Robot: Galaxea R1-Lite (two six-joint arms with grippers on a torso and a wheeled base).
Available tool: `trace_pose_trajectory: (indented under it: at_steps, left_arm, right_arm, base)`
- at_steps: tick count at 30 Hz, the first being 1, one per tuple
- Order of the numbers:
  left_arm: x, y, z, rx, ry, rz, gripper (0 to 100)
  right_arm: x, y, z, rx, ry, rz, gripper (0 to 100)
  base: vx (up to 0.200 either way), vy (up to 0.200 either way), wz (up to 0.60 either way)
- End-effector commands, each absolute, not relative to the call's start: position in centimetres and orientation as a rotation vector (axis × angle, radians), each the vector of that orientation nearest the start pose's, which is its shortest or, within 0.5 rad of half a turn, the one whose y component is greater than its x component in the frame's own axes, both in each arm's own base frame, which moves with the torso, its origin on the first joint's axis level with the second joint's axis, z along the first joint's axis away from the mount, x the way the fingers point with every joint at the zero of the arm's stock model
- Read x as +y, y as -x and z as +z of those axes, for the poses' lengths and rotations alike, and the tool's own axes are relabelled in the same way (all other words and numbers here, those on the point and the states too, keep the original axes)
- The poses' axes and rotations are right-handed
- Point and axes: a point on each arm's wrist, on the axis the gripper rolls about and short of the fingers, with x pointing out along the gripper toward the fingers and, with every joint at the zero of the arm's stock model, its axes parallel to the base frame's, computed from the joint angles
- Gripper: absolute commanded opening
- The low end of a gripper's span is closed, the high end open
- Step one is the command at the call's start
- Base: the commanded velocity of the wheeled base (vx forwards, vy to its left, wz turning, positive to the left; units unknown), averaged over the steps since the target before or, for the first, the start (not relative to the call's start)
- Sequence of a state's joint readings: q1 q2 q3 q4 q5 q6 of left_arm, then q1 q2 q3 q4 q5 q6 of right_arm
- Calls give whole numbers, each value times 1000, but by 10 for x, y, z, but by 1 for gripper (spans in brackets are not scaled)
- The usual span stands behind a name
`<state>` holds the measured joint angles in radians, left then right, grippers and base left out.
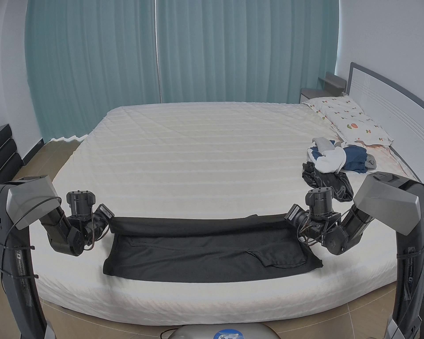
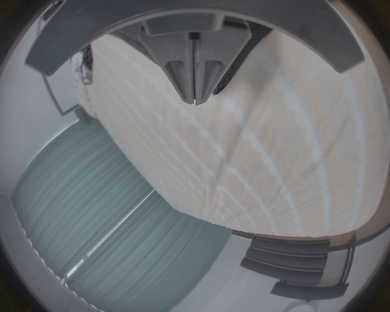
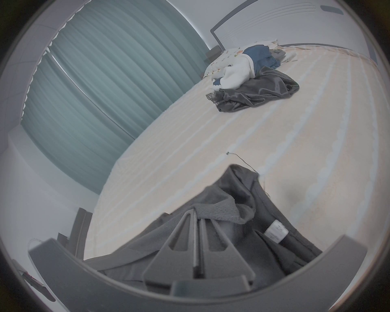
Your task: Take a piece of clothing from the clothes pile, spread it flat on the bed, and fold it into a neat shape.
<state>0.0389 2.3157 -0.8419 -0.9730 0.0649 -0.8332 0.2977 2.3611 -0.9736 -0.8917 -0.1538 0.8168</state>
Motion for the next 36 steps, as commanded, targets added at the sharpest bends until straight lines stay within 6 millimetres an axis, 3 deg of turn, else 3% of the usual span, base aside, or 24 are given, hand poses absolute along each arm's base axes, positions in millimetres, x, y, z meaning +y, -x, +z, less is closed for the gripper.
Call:
trace_pose_trajectory:
  at_steps: [1,13,26,27,30,36]
  left_arm:
    - [17,-368,-13,513,739,321,0]
    - [13,-361,-36,608,621,311,0]
    - [12,-352,-40,640,564,308,0]
    - [11,-351,-40,644,563,308,100]
    - [10,-349,-40,649,562,306,100]
    - [16,-344,-17,602,576,306,100]
  right_arm:
    - [111,-383,-10,564,-650,-88,0]
    - [109,-373,-29,630,-575,-90,0]
    - [109,-372,-35,646,-564,-102,0]
    - [109,-372,-35,645,-564,-101,100]
    - [108,-372,-32,635,-570,-99,100]
    - [90,-362,-5,597,-613,-115,100]
  base:
    - [0,0,0]
    - [0,0,0]
    - [0,0,0]
    - [0,0,0]
    - [0,0,0]
    - [0,0,0]
